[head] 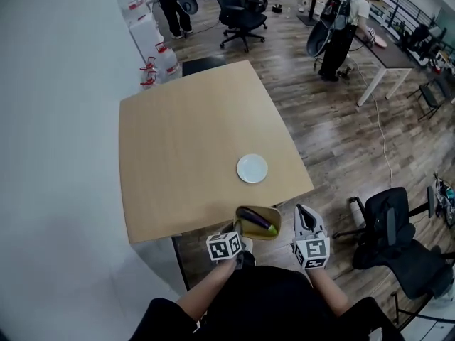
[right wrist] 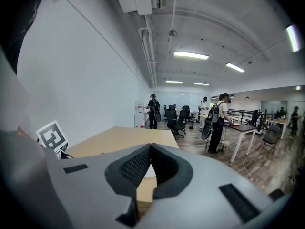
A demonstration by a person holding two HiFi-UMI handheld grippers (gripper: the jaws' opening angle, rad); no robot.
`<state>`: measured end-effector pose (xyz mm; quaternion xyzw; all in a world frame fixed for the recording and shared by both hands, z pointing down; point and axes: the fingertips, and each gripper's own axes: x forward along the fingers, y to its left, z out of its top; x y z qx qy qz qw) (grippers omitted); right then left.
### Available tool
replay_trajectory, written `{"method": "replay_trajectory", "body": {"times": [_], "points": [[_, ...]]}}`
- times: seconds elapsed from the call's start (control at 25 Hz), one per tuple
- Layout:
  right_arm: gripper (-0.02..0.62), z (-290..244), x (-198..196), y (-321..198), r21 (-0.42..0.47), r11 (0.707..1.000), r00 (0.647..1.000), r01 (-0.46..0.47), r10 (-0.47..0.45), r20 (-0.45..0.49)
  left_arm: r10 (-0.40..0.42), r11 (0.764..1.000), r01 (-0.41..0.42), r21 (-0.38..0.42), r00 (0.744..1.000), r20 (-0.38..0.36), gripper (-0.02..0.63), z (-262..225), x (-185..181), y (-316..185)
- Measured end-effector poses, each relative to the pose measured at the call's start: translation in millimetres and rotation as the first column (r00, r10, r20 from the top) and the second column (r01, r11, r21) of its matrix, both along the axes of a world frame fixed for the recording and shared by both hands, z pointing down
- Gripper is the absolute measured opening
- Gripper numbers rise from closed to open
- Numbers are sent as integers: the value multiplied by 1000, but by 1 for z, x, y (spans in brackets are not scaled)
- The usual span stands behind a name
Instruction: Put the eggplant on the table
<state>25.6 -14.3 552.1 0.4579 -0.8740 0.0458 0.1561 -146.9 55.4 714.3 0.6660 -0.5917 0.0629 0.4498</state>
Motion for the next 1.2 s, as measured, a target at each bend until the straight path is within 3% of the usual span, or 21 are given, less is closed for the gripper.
{"method": "replay_trajectory", "body": {"times": [0.16,0.4,0.64,0.96,1.2], "points": [[60,7,-14,-19,-19,999,1000,-27,27,-5,51,999,-51,10,999,1,23,2,-8,-29],[60,25,-24,-42,-35,999,997,-39,37,-61,-18,1000,18,17,1000,-24,21,9,-43,-83],[60,35,-22,-84,-49,995,996,-82,80,-45,-26,1000,26,14,1000,4,21,12,-54,-136],[60,42,-41,-180,-52,997,998,-50,52,30,-26,1000,26,-3,998,56,21,15,-56,-223],[60,40,-23,-267,-46,998,997,-49,52,63,-36,999,35,3,997,62,21,27,-46,-319]]}}
